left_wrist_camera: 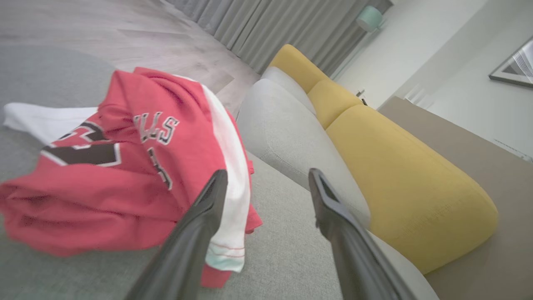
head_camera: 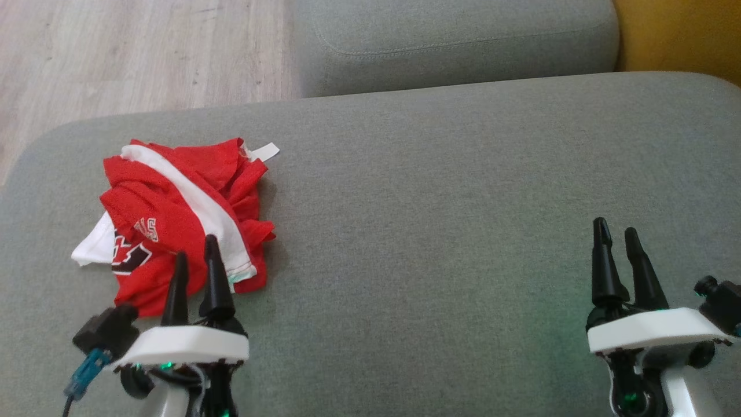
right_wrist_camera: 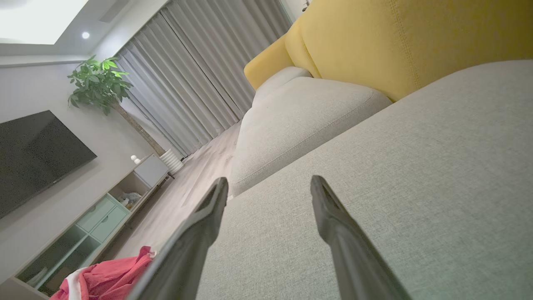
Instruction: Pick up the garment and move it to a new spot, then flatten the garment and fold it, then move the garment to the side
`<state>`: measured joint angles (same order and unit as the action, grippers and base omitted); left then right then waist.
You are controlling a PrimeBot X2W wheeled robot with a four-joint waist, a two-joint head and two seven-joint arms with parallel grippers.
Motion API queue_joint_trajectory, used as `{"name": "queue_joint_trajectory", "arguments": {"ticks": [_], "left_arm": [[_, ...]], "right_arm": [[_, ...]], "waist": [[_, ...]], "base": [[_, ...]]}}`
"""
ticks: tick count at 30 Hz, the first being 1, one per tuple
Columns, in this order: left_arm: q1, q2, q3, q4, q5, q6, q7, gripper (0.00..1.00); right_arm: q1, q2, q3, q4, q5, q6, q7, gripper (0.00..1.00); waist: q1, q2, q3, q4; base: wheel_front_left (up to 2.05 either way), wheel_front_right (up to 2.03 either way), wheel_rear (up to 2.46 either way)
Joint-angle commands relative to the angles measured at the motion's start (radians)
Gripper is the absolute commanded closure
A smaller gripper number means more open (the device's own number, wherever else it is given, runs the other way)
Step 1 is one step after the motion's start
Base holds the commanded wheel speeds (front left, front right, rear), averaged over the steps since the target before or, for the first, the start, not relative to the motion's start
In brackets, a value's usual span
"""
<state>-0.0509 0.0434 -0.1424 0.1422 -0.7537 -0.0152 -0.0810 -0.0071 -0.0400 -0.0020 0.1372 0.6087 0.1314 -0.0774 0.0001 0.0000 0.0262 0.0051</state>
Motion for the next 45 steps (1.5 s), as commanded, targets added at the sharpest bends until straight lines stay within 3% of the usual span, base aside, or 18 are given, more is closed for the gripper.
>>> {"name": "queue_joint_trajectory", "arguments": {"ticks": [1, 20, 30, 45], "left_arm": [[-0.061, 0.012, 0.006, -0.045, 0.029, 0.009, -0.01, 0.0], [-0.128, 0.074, -0.175, -0.025, 0.311, 0.081, -0.066, 0.0], [-0.18, 0.121, -0.285, 0.034, 0.486, 0.164, -0.096, 0.0], [-0.244, 0.159, -0.418, 0.116, 0.649, 0.261, -0.137, 0.0]], "right_arm": [[-0.043, -0.007, 0.019, -0.046, -0.032, 0.0, -0.014, 0.0], [-0.049, -0.008, 0.039, -0.072, -0.329, -0.001, -0.07, 0.0], [-0.051, -0.009, 0.05, -0.089, -0.48, -0.001, -0.1, 0.0], [-0.053, -0.009, 0.074, -0.119, -0.691, -0.001, -0.141, 0.0]], "waist": [[-0.0001, 0.0, 0.001, -0.001], [-0.0001, 0.0, 0.009, -0.017], [-0.0001, 0.0, 0.015, -0.016], [-0.0001, 0.0, 0.027, -0.013]], "base": [[0.0, 0.0, 0.0], [0.0, 0.0, 0.0], [0.0, 0.0, 0.0], [0.0, 0.0, 0.0]]}}
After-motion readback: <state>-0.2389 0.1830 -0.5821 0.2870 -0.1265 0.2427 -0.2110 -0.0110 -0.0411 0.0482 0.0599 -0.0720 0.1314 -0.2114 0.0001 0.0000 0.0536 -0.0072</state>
